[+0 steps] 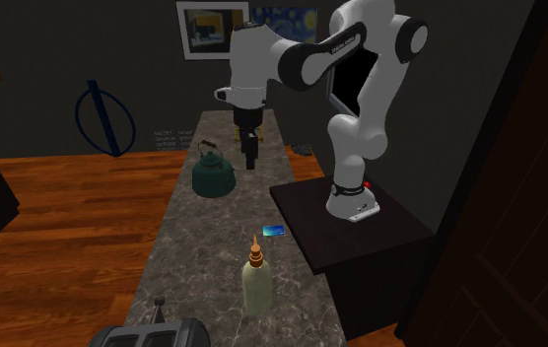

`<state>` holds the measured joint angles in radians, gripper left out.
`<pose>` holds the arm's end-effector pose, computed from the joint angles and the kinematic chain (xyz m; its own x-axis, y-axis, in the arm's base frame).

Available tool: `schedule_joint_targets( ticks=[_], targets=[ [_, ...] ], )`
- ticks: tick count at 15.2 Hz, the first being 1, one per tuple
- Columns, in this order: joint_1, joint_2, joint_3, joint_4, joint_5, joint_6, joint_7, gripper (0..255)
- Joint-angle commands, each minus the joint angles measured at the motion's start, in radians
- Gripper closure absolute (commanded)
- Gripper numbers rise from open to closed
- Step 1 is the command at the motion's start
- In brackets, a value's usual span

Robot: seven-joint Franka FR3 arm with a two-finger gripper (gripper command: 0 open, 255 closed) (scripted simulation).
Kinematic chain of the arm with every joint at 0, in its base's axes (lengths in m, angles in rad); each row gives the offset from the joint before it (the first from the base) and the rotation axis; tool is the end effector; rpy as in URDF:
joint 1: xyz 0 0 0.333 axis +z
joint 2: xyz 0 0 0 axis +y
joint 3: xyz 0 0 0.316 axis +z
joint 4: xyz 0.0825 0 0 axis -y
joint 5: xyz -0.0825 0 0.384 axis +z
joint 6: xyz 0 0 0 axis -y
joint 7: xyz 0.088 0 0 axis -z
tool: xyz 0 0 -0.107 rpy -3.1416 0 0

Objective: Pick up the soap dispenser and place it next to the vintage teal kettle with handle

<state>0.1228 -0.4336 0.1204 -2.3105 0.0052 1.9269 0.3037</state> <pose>0.4132 0.1074 0.5135 0.9957 -0.0710 0.0587 -0.0728 -0.9969 0.0293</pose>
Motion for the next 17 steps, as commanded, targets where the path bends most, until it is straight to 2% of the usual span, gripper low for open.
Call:
schedule_joint_targets(
  ticks=[1,9,17],
  targets=[
    [0.014,0.05,0.022,0.01,0.008,0.028,0.016,0],
    [0.067,0.283,0.11,0.091,0.016,0.134,0.089,0],
    [0.129,0.538,0.178,0.227,-0.02,0.204,0.169,0]
  ],
)
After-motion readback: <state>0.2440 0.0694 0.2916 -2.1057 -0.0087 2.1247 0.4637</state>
